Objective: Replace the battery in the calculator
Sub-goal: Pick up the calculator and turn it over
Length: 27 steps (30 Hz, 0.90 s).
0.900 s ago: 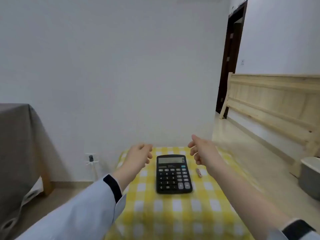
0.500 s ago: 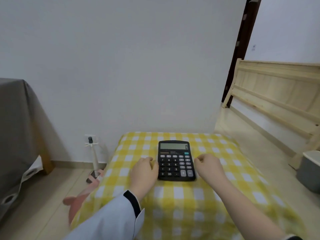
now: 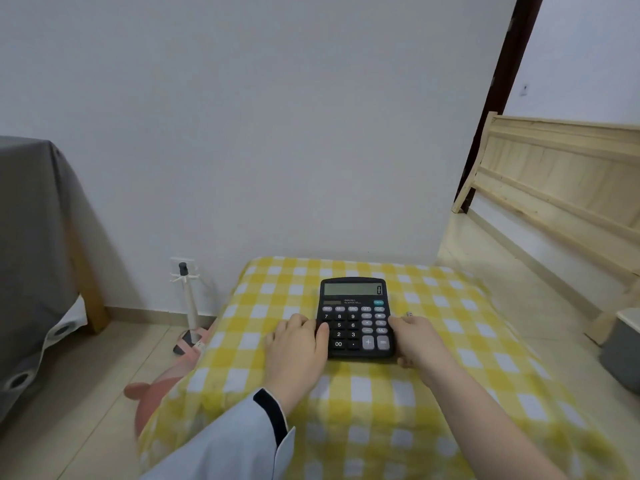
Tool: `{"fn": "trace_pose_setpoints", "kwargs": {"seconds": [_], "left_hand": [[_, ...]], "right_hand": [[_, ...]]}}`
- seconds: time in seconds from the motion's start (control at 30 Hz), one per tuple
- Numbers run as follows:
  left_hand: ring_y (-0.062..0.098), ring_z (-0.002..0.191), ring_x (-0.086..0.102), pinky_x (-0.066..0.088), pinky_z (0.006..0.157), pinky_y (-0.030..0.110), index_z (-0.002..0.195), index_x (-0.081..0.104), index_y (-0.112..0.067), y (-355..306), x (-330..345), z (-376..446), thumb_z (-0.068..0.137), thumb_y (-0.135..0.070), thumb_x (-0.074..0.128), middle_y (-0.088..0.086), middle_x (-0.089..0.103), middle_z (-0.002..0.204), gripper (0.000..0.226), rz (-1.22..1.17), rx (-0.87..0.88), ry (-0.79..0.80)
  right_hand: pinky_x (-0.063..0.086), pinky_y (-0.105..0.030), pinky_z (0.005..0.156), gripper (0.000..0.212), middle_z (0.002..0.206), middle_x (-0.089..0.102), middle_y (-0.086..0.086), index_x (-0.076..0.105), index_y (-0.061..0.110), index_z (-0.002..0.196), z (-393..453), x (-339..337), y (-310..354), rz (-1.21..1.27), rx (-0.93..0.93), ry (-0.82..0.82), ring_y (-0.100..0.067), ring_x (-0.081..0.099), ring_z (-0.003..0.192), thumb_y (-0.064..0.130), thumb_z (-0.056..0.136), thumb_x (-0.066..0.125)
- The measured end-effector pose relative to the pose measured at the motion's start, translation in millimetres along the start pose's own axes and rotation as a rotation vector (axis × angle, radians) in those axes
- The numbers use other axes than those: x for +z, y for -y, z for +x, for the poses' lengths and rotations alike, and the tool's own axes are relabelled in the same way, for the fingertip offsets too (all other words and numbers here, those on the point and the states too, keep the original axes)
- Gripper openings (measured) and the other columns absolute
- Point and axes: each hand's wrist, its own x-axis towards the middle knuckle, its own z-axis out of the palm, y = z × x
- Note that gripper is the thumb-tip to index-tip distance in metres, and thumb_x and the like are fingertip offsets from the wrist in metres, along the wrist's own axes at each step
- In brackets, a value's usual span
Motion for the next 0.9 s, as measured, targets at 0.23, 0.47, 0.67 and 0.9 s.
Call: {"fn": "trace_pose_setpoints", "kwargs": {"seconds": [0.23, 0.47, 0.67, 0.9], "left_hand": [[0.021, 0.109, 0.055, 0.038, 0.095, 0.038, 0.106, 0.065, -0.031, -5.2, -15.5, 4.4, 0.095, -0.049, 0.033, -0.004, 0.066, 0.111, 0.038, -0.247, -0.096, 0.093], [-0.020, 0.070, 0.063, 0.047, 0.054, 0.002, 0.098, 0.045, -0.046, -46.3, -56.9, 5.5, 0.086, -0.051, 0.058, -0.023, 0.062, 0.092, 0.018, -1.157, -0.123, 0.364], [0.018, 0.060, 0.065, 0.052, 0.056, 0.025, 0.086, 0.065, -0.012, -60.3, -65.5, 7.9, 0.063, -0.066, 0.068, 0.004, 0.064, 0.066, 0.060, -1.642, -0.303, 0.625], [0.035, 0.094, 0.072, 0.057, 0.081, 0.048, 0.113, 0.072, -0.013, -40.3, -53.5, 6.1, 0.069, -0.076, 0.051, 0.018, 0.072, 0.113, 0.079, -1.898, -0.438, 0.691]], "right_hand": [[0.059, -0.038, 0.063, 0.027, 0.073, 0.074, -0.009, 0.067, 0.013, 0.066, -28.8, 8.3, 9.2, 0.340, -0.153, -0.043, -0.025, 0.071, 0.069, 0.018, 0.090, 0.055], [0.048, -0.024, 0.065, 0.016, 0.058, 0.064, 0.019, 0.058, 0.027, 0.068, -78.9, 16.5, 37.2, -0.075, -0.678, -0.336, -0.005, 0.063, 0.065, 0.023, 0.079, 0.068], [0.052, -0.029, 0.065, 0.017, 0.078, 0.072, 0.006, 0.069, 0.022, 0.093, -98.2, 20.4, 45.1, -0.310, -0.855, -0.336, -0.012, 0.065, 0.073, 0.033, 0.079, 0.069], [0.031, -0.030, 0.106, 0.047, 0.137, 0.051, 0.005, 0.050, 0.022, 0.132, -75.6, 10.9, 29.6, -0.271, -0.679, -0.310, -0.018, 0.041, 0.130, 0.026, 0.087, 0.060]]}}
